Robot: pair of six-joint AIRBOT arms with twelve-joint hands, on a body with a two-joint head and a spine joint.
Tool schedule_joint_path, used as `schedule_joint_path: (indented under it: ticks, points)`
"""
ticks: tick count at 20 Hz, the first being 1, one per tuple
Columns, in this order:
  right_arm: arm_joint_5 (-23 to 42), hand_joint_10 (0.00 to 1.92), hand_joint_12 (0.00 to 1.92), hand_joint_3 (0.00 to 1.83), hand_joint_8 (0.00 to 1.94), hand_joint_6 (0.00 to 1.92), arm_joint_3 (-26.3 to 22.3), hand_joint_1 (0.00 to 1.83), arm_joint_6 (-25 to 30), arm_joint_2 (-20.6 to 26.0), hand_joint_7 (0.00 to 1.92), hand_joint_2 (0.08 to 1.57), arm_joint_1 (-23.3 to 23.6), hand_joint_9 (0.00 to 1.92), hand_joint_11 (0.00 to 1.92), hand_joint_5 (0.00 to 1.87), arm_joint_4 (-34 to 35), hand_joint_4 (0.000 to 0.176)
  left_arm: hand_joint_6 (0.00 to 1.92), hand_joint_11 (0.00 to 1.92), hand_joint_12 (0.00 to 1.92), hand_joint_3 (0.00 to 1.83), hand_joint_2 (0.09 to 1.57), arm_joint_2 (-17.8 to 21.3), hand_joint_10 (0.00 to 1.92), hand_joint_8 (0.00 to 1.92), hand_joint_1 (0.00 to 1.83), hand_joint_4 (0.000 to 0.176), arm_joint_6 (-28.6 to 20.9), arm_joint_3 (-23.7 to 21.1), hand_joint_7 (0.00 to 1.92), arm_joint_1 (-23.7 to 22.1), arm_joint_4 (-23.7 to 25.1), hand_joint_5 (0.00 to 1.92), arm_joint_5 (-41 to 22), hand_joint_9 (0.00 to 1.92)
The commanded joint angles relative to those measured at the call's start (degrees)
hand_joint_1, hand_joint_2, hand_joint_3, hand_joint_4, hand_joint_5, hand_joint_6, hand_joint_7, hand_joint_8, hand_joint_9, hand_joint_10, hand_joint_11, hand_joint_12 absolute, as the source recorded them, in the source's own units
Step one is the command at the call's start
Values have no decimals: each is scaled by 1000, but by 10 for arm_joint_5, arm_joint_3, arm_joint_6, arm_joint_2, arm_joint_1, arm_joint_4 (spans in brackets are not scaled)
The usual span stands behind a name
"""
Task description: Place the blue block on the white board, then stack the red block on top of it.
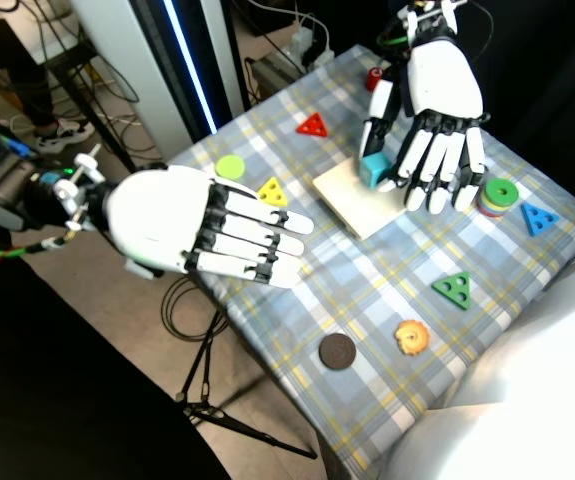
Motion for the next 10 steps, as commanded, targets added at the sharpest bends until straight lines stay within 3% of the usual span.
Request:
schedule_joint_path:
  ticks: [1, 2, 5, 6, 7, 8, 9, 10]
  points:
    - [70, 5, 672, 0, 0, 0, 3, 546, 4, -1, 640, 1362, 9, 511, 0, 453, 11, 0, 772, 0, 659, 0, 1062, -4, 5, 4, 1108, 28, -1, 4, 724, -8, 10, 1102, -57, 497]
    - [70, 5, 679, 0, 0, 2, 3, 541, 4, -1, 640, 1360, 9, 513, 0, 457, 11, 0, 774, 0, 639, 0, 1062, -4, 3, 2, 1102, 46, -1, 4, 723, -7, 9, 1101, -56, 495]
    - [70, 3, 713, 0, 3, 2, 3, 557, 4, -1, 645, 1362, 9, 518, 0, 463, 11, 0, 898, 0, 641, 1, 1088, -5, 0, 1, 1045, 151, -1, 5, 689, -5, 5, 1024, -56, 497]
    - [70, 1, 696, 0, 1, 1, 3, 576, 4, -1, 642, 1363, 9, 515, 0, 462, 11, 0, 910, 0, 636, 0, 1089, -6, 0, 0, 1036, 171, -1, 5, 668, -5, 3, 1016, -56, 490]
    - [70, 0, 677, 0, 0, 0, 3, 584, 4, -1, 640, 1364, 9, 511, 0, 459, 11, 0, 912, 0, 633, 0, 1088, -7, 0, 0, 1035, 175, -1, 6, 657, -5, 3, 1016, -56, 488]
    - [70, 2, 682, 0, 0, 0, 3, 566, 4, -1, 640, 1362, 9, 517, 0, 459, 12, 0, 342, 0, 597, 0, 1011, -7, 3, 2, 1040, 105, -1, 6, 634, -4, 2, 869, -56, 471]
    - [70, 1, 684, 0, 0, 0, 3, 557, 4, -1, 635, 1361, 9, 515, 0, 457, 12, 0, 111, 0, 572, 0, 980, -8, 7, 5, 1040, 82, -1, 6, 614, -4, 2, 868, -56, 447]
    - [70, 1, 699, 1, 1, 0, 3, 548, 4, -1, 638, 1363, 9, 517, 0, 458, 12, 0, 33, 0, 568, 0, 970, -9, 4, 3, 1034, 85, -1, 7, 613, -4, 2, 877, -56, 443]
